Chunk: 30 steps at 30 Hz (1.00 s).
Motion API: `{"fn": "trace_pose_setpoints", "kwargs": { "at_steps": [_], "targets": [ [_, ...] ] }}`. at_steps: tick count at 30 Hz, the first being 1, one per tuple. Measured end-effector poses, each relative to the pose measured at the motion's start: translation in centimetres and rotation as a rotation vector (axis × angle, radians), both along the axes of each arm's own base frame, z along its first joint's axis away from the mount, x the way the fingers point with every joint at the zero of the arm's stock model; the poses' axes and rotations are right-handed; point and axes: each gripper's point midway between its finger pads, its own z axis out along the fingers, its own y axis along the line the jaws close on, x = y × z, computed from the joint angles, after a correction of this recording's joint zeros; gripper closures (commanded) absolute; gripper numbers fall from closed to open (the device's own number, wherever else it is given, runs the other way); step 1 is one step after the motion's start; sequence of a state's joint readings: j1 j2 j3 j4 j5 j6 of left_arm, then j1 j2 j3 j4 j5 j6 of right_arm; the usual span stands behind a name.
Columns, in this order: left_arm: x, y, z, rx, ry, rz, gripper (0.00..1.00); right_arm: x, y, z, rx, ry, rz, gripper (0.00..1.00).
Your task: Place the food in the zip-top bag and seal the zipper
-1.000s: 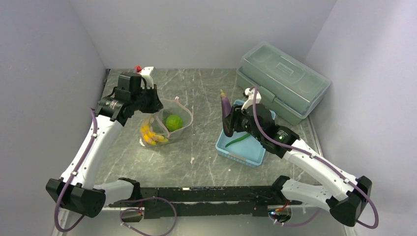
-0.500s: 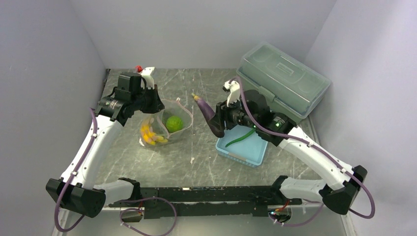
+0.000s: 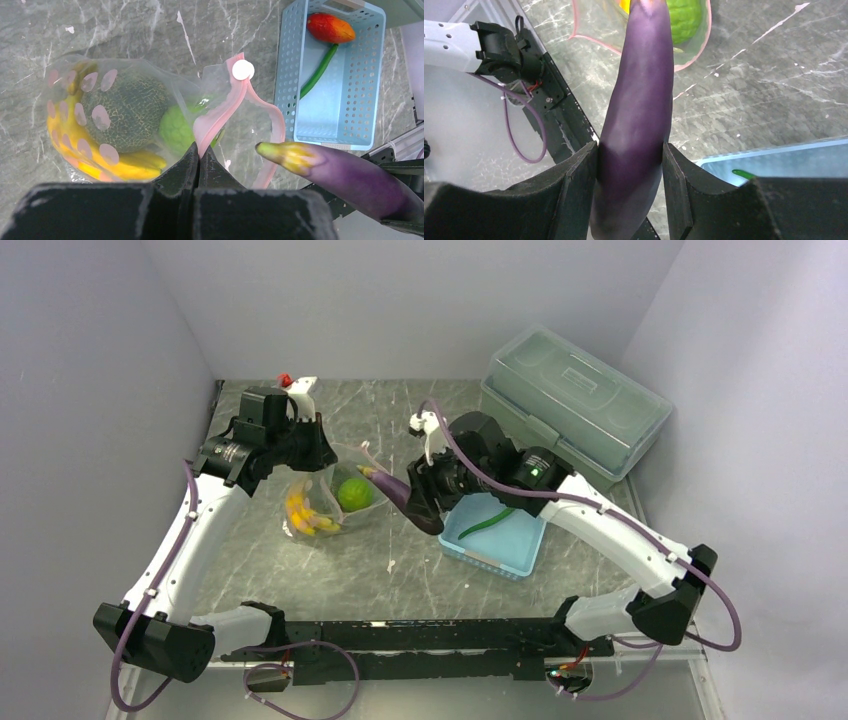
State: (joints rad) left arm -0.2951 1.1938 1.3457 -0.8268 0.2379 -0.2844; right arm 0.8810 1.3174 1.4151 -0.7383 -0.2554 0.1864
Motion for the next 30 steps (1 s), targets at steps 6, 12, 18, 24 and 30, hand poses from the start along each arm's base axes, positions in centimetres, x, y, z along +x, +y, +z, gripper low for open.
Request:
{"fn": "trace_pose_setpoints", "kwargs": {
  "at_steps": [6, 12, 18, 24, 30],
  "targets": [
    [-0.2, -0.4, 0.1, -0.016, 0.003, -0.024, 1.0, 0.9, 1.6, 0.5, -0.031, 0.035, 0.009, 1.0],
    [-0.3, -0.7, 0.2, -0.025, 0.001, -0.041, 1.0, 2.4, 3.3, -0.8, -0.092, 0.088, -0.009, 1.0],
    [-0.4, -1.0, 0.1, -0.034, 0.001, -0.057, 1.0, 3.6, 4.5, -2.1, -0.137, 0.141, -0.044, 1.0],
    [-0.5, -1.2, 0.2, -0.043, 0.003, -0.068, 1.0, 5.2, 6.0, -2.3, -0.139, 0.169, -0.1, 1.0],
    [-0.5, -1.2, 0.2, -0.043, 0.003, -0.07, 1.0, 6.7, 7.3, -3.7, -0.151, 0.2, -0.171, 1.0]
  ]
}}
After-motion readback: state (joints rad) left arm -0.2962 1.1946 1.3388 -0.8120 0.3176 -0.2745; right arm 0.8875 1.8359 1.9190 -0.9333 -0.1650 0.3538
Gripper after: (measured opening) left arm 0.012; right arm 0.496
